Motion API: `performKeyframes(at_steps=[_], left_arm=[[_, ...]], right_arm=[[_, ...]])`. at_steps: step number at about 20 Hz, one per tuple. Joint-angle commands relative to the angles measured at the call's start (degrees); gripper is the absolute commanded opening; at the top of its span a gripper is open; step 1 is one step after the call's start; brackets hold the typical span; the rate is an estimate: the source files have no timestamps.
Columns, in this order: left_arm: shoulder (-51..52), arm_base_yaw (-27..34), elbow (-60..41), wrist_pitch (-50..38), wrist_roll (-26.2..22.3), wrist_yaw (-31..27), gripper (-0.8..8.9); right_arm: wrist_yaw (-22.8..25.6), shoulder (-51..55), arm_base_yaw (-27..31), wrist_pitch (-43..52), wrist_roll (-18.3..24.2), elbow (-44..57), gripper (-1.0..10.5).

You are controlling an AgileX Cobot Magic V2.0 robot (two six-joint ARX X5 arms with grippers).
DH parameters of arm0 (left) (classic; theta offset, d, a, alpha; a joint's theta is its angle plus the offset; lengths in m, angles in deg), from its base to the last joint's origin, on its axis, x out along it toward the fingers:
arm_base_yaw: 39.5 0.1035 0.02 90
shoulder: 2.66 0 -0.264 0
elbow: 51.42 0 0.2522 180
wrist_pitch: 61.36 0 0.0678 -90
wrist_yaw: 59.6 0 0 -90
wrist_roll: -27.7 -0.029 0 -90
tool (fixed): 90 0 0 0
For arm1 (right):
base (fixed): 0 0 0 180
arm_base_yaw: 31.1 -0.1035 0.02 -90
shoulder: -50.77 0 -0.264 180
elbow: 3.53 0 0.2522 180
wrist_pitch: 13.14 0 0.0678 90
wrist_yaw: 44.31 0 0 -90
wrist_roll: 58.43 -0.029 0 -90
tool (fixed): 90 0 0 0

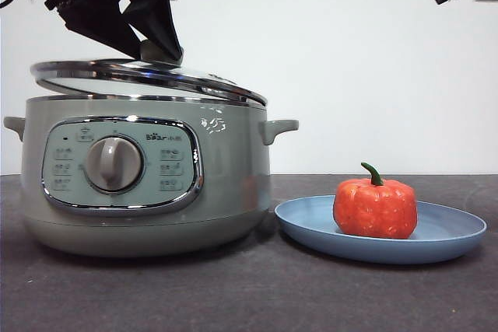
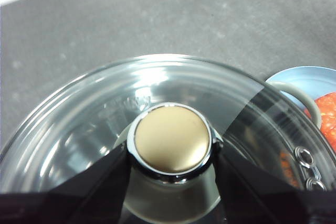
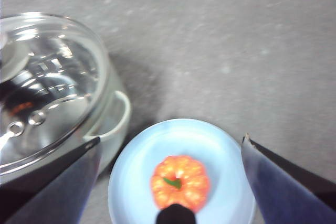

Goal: Take the pumpkin out from the steamer,put the pumpkin in the blue plate,close the lid

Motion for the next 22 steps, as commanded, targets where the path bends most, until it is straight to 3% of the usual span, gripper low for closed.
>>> performKeyframes(at_steps=[1,9,10,13,14,22], left_arm=[[-0.98,-0.2,0.24,-1.57,-0.07,0.09,-0.08],[-0.98,-0.04,0.24,6.62,-0.07,-0.42,0.07],[-0.98,-0.04,0.26,6.67,-0.11,-1.01,0.59],[-0.98,-0.02,0.26,6.49,-0.26,-4.13,3.43],[-0.98,-0.04,0.26,6.49,-0.26,-4.81,3.69],[6.64,0.15,0.48,10.45,0.17,-6.08,3.73]], right_arm=[[1.51,0.22,0.02,-0.24,-0.52,0.33,4.4],[1.49,0.22,0.02,-0.79,-0.52,0.33,4.4],[1.49,0.22,0.02,-0.81,-0.52,0.33,4.4],[1.49,0.22,0.02,-0.81,-0.55,0.33,4.4],[1.46,0.22,0.02,-0.81,-0.55,0.33,4.4],[1.05,1.31,0.0,-3.08,0.35,0.33,4.4]])
